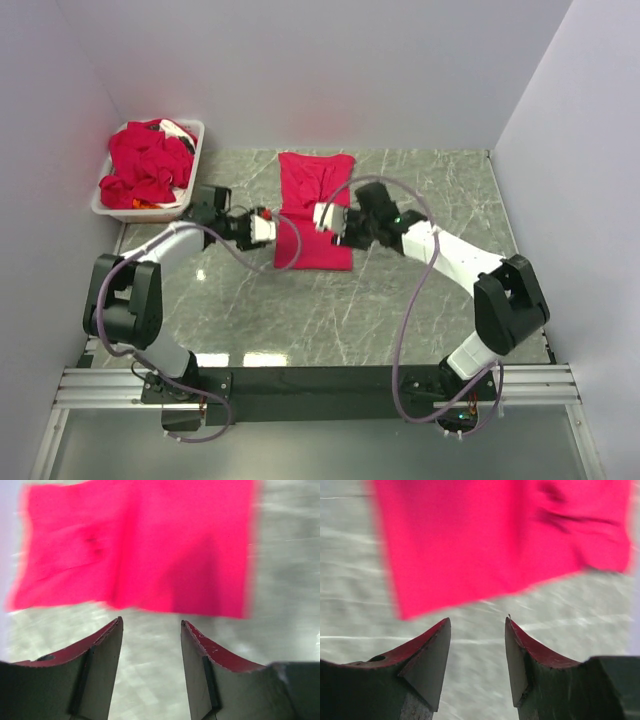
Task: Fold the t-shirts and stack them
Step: Fold the tshirt
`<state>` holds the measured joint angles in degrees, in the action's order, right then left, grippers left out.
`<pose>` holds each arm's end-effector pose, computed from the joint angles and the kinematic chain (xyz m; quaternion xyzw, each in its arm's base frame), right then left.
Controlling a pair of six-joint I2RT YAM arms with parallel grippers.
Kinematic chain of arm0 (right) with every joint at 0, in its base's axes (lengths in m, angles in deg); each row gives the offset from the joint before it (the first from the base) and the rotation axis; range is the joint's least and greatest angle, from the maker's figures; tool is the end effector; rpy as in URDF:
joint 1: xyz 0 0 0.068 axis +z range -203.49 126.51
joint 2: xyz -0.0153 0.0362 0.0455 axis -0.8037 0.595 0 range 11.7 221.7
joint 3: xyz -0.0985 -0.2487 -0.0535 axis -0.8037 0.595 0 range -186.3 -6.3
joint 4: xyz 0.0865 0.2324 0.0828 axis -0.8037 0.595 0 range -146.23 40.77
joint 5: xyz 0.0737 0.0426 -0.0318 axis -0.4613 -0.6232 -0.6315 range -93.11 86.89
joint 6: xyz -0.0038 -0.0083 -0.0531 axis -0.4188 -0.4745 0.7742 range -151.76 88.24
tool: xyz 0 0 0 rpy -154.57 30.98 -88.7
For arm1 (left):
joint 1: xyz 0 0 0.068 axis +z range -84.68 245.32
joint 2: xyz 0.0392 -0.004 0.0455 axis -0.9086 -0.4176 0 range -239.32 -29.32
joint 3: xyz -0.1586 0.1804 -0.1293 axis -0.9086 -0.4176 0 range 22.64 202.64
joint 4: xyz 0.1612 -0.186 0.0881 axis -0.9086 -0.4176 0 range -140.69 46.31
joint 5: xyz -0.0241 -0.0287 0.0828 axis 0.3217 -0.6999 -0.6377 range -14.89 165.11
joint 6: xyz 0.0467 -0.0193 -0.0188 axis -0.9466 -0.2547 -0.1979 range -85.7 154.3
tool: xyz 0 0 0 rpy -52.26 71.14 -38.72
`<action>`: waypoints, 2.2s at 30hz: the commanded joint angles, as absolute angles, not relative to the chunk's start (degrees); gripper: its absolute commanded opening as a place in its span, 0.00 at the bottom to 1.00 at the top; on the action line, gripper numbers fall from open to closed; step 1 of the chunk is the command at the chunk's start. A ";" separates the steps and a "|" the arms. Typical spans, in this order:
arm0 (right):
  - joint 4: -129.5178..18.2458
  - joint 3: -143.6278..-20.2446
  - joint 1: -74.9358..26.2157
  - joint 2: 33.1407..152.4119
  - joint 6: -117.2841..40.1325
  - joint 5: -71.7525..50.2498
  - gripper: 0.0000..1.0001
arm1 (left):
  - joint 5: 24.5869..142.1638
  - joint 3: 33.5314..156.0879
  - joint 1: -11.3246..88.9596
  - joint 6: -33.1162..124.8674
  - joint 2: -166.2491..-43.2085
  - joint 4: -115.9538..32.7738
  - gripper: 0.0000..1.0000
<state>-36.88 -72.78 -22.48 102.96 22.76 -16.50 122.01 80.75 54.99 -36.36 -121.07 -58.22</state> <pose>0.2969 0.1880 0.2536 -0.6544 0.6407 0.0263 0.4007 0.3208 -0.0847 0.2184 0.6645 0.5594 -0.1568 0.4700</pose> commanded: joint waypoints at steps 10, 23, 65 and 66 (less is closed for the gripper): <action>-46.82 -58.25 -12.62 104.59 21.41 -13.05 0.53 | 115.28 61.75 45.81 -36.90 -115.80 -44.84 0.54; -50.43 -58.15 -12.62 110.48 24.40 -9.53 0.39 | 113.26 63.42 45.10 -39.35 -122.57 -42.02 0.41; -15.63 -65.97 -9.71 78.04 17.27 -24.64 0.00 | 133.91 76.75 49.84 -37.32 -89.68 -92.29 0.01; -15.80 -66.85 -10.94 80.14 19.54 -24.82 0.00 | 134.35 78.43 51.59 -38.90 -93.97 -94.30 0.01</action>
